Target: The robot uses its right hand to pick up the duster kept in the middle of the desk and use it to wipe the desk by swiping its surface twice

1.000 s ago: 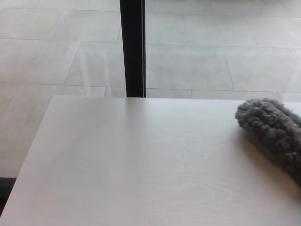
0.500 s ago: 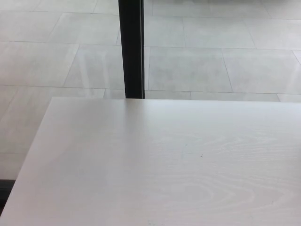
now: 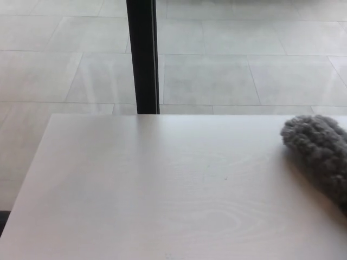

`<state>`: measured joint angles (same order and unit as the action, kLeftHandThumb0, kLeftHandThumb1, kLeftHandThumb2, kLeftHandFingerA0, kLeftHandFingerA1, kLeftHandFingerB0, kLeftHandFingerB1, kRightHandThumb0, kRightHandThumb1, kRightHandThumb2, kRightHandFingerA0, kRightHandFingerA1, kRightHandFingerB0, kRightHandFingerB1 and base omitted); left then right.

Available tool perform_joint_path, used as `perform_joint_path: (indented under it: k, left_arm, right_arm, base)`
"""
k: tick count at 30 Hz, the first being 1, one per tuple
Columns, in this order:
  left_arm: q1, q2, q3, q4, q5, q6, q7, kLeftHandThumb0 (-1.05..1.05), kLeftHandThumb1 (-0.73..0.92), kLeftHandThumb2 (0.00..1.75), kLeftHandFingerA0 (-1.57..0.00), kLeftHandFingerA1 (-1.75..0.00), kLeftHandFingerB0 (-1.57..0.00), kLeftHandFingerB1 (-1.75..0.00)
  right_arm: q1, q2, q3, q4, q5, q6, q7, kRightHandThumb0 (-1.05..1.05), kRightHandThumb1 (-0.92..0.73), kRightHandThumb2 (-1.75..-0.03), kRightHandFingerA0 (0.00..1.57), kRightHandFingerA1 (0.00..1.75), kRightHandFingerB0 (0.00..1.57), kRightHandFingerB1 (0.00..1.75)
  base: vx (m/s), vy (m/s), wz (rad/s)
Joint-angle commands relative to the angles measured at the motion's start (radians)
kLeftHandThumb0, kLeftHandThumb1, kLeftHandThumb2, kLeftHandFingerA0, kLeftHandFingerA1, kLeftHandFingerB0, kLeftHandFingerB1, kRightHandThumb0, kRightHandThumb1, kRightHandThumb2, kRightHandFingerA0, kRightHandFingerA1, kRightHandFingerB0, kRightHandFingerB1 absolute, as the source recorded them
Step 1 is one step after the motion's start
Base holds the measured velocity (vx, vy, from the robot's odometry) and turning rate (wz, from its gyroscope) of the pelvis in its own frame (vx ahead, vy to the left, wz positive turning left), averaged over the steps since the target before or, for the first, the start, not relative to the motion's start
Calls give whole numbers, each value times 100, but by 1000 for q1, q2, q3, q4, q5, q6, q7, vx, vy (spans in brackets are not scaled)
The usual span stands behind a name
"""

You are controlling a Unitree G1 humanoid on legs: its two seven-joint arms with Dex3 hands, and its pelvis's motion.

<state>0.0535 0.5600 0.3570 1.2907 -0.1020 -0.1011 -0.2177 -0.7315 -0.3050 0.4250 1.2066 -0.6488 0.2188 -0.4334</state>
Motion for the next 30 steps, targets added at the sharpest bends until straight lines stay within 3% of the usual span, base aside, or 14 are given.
perform_joint_path:
  k: [1,6,7,10,11,12,13,17,21,22,23,25,26,30]
  left_arm:
    - [3,19,10,-9,-13,-18,-26,-44,55,56,-89,-83,-81,-56]
    - [-4,17,-3,-9,6,-24,-6,-44,60,57,-84,-85,-72,-54]
    - [-4,18,-7,-6,10,-28,-3,-43,63,59,-77,-63,-61,-49]
    - [-8,20,-12,0,14,-29,-3,-42,66,60,-74,-61,-56,-46]
    - [-8,21,-13,0,13,-26,-2,-43,66,60,-73,-60,-55,-46]
    - [-13,22,-11,2,9,-19,-2,-43,66,60,-73,-58,-56,-46]
    - [-14,23,-8,3,5,-15,-7,-42,66,60,-68,-56,-56,-47]
    - [-20,28,-5,-1,0,-7,-8,-44,65,59,-72,-58,-62,-48]
    - [-30,27,-2,6,-3,1,6,-45,61,59,-76,-57,-70,-52]
    - [-30,29,-17,7,15,-5,16,-47,61,59,-78,-57,-71,-52]
    - [-33,28,-14,10,12,-2,21,-46,60,58,-76,-57,-70,-52]
    - [-35,31,-11,11,6,-4,6,-46,61,59,-73,-58,-71,-54]
    - [-35,31,-7,11,1,-4,1,-46,60,58,-74,-61,-73,-56]
    - [-37,35,-4,13,0,0,1,-46,60,58,-73,-60,-72,-55]
  right_arm:
    - [-10,109,105,-20,-69,-1,22,-41,-63,-65,89,166,76,92]
    - [4,228,186,-76,-88,5,-2,-40,-69,-68,91,168,83,102]
    - [16,253,214,-98,-107,4,-12,-42,-53,-102,119,132,82,98]
    - [40,292,275,-134,-139,22,-18,-45,-52,-101,122,135,83,98]
    - [55,307,289,-156,-144,27,-24,-42,-67,-69,96,171,85,106]
    - [73,322,319,-181,-160,32,-17,-45,-51,-101,120,134,82,98]
    - [89,327,336,-204,-165,24,-11,-39,-62,-74,92,175,77,133]
    - [146,320,376,-309,-163,-27,10,-36,-59,-83,91,175,75,147]
    - [193,269,442,-438,-199,-97,12,-37,-53,-91,101,174,90,80]
    - [204,252,452,-475,-202,-111,23,-39,-46,-106,123,133,86,83]
    - [223,220,462,-547,-204,-125,48,-33,-51,-103,103,175,94,77]
    - [258,141,477,-678,-217,-175,51,-41,-48,-108,126,134,89,87]
    - [268,120,476,-705,-214,-192,50,-38,-50,-95,104,172,97,85]
    - [299,57,461,-767,-203,-242,47,-38,-54,-91,104,174,95,84]
  base:
    - [0,0,0]
    - [0,0,0]
    - [0,0,0]
    - [0,0,0]
    - [0,0,0]
    - [0,0,0]
    - [0,0,0]
    - [0,0,0]
    - [0,0,0]
    - [0,0,0]
    - [0,0,0]
    - [0,0,0]
    - [0,0,0]
    - [0,0,0]
